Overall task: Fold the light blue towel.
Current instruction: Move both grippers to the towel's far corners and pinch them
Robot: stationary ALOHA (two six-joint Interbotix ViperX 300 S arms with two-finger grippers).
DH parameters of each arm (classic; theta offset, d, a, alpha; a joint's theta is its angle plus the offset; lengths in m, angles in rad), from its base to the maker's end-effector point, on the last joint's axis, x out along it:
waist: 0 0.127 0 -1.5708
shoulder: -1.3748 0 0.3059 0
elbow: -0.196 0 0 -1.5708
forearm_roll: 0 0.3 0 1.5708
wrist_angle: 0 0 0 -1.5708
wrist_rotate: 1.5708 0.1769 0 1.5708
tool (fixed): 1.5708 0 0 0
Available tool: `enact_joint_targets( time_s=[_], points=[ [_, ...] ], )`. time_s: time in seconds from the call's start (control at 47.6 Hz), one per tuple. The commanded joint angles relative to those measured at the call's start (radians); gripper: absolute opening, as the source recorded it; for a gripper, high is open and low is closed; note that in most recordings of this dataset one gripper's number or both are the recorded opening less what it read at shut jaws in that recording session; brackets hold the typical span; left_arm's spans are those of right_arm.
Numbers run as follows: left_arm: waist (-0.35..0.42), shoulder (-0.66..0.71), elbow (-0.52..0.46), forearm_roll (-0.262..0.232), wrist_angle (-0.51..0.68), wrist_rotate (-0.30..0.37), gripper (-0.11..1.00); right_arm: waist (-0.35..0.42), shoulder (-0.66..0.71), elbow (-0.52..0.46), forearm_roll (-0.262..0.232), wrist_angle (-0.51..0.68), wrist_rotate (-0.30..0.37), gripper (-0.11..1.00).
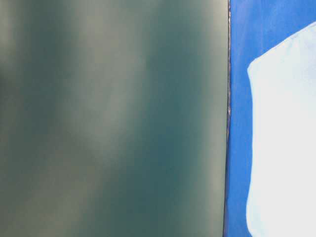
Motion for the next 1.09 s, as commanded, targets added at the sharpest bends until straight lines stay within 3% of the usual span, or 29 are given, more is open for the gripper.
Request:
enact_joint_targets(
  time_s=[0.0,0.126,0.273,0.589,0.673,0.883,0.967,1.072],
  points=[
    [0.015,0.018,-0.018,-0.028,0.012,-0.011,0.0,-0.015,0.008,-0.037,0.006,-0.006,0.005,0.0],
    [0.069,0.037,-0.012,-0.028,0.034,-0.009,0.0,-0.083,0.037,-0.054,0.02,0.02,0.014,0.0],
    [0.16,0.087,-0.008,-0.029,0.06,-0.021,0.0,-0.232,0.115,-0.078,0.04,0.095,0.029,0.0],
    [0.38,0.327,0.003,-0.029,0.026,-0.081,0.03,-0.454,0.428,-0.14,0.037,0.12,0.032,0.01],
    [0.43,0.407,0.0,-0.029,-0.023,-0.081,0.18,-0.486,0.522,-0.181,0.034,0.12,0.026,0.04],
    [0.526,0.601,-0.032,-0.029,-0.104,-0.08,0.77,-0.549,0.761,-0.29,-0.005,0.12,0.025,0.6],
    [0.552,0.687,-0.058,-0.028,-0.118,-0.08,0.91,-0.555,0.844,-0.334,-0.017,0.124,0.025,0.57],
    [0.565,0.788,-0.097,-0.029,-0.135,-0.08,0.9,-0.558,0.937,-0.385,-0.034,0.127,0.025,0.54]
  ],
)
